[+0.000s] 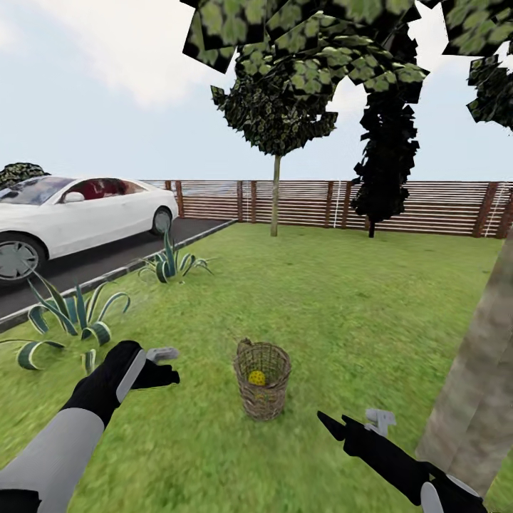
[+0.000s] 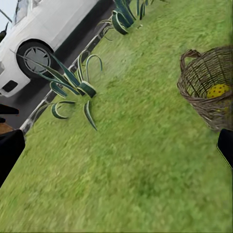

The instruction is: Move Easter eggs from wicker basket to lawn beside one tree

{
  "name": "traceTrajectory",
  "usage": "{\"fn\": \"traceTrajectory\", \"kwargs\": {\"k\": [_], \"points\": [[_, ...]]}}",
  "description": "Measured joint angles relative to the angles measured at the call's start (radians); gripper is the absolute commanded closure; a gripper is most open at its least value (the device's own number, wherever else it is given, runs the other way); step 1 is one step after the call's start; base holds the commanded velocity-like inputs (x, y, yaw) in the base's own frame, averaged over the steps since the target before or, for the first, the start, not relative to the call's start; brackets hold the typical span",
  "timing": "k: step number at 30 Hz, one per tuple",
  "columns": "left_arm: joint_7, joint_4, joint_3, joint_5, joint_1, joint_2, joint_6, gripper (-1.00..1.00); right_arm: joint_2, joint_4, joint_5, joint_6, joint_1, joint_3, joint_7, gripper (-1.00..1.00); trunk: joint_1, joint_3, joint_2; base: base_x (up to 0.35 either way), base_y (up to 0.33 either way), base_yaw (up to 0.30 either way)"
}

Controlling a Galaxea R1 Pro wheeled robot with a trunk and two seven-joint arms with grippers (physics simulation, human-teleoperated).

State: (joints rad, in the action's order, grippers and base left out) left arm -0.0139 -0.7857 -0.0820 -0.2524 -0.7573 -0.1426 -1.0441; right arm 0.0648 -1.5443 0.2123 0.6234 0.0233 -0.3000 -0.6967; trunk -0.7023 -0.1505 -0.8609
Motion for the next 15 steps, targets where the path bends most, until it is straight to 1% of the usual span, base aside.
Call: {"fn": "traceTrajectory", "kwargs": {"k": [9, 11, 15], "points": [[0.000, 0.000, 0.000, 0.000, 0.000, 0.000, 0.000, -1.00, 0.000, 0.000, 0.001, 0.000, 0.000, 0.000, 0.000, -1.00, 0.000, 0.004, 0.000, 0.284, 0.215, -0.282], [0.000, 0.000, 0.000, 0.000, 0.000, 0.000, 0.000, -1.00, 0.000, 0.000, 0.001, -0.001, 0.000, 0.000, -0.001, -1.00, 0.000, 0.005, 0.000, 0.284, 0.215, -0.186], [0.000, 0.000, -0.001, 0.000, 0.000, 0.000, 0.000, -1.00, 0.000, 0.000, 0.001, -0.003, 0.000, 0.000, -0.002, -1.00, 0.000, 0.005, 0.000, 0.284, 0.215, -0.070]]}}
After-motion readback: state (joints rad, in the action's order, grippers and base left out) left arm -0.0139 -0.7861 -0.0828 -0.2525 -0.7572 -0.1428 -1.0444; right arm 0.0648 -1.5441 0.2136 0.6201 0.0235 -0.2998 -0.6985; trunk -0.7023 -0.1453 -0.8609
